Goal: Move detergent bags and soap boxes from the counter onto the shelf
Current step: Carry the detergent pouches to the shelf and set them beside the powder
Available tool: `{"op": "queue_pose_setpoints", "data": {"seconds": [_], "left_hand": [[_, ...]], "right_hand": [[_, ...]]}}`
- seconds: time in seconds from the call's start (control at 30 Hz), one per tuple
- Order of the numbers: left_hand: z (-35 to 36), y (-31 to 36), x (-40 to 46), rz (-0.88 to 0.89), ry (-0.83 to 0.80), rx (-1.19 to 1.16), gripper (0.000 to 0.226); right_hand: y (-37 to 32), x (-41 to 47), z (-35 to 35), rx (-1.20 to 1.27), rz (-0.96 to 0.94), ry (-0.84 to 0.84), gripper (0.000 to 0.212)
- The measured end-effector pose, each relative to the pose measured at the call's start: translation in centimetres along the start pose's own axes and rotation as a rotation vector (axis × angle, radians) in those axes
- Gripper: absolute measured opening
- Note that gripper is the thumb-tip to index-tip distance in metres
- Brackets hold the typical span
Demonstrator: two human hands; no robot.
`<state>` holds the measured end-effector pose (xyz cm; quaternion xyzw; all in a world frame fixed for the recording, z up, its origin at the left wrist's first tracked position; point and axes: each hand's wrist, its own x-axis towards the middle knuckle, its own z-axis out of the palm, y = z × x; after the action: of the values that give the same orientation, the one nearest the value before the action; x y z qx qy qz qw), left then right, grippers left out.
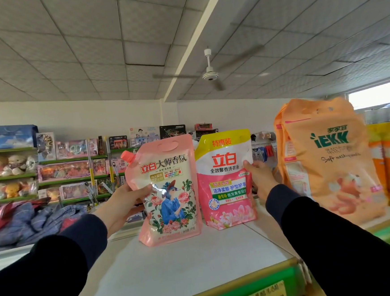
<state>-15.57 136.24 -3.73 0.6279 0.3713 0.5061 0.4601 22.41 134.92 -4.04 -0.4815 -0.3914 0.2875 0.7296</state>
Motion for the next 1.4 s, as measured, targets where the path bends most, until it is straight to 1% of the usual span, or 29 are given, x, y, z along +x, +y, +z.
{"op": "queue_pose_setpoints", "data": {"seconds": [0.1,0.23,0.5,0.67,0.8,1.0,1.07,1.2,1.27,1.33,1.4], "left_hand": [[0.0,0.0,0.1,0.016,0.073,0.061,0.023],[-0.1,0.3,0.2,0.021,0.137,0.11,0.023],[-0.5,0.3,0.2,0.04,0.205,0.099,0.02],[-0.7,0.3,0.2,0.031,0.272,0.064,0.022],[-0.9,0.1,0.1,0.019,0.287,0.058,0.026],[-0.3,0.4,-1.0,0.033,0.192,0.018,0.033],[-0.1,0.1,-1.3,0.032,0.184,0.017,0.036],[0.1,-0.5,-1.8,0.017,0.202,0.052,0.044],[0.3,-0.6,-1.9,0.014,0.224,0.068,0.046],[0.7,-0.5,-2.2,0.029,0.269,0.067,0.042],[1.0,-0.3,-2.4,0.048,0.32,0.062,0.04]], "right_hand": [[0.2,0.4,-0.2,0.026,0.021,0.029,0.029],[-0.1,0.7,-0.4,0.085,0.046,0.057,0.016],[0.0,0.5,-0.2,0.068,0.037,0.069,0.014],[-0.2,0.3,-0.4,0.049,0.032,0.054,0.017],[-0.4,-0.3,-0.6,0.057,0.032,0.05,0.013],[-0.7,-1.0,-0.7,0.044,0.02,0.025,0.017],[-0.8,-1.5,-0.5,0.047,0.01,0.017,0.019],[-1.4,-2.6,-0.3,0.023,0.008,-0.003,0.037],[-1.6,-3.3,-0.2,0.032,0.042,-0.013,0.039],[-1.7,-3.9,-0.2,0.053,0.066,-0.012,0.037],[-1.7,-4.4,-0.2,0.037,0.067,-0.005,0.04]]}}
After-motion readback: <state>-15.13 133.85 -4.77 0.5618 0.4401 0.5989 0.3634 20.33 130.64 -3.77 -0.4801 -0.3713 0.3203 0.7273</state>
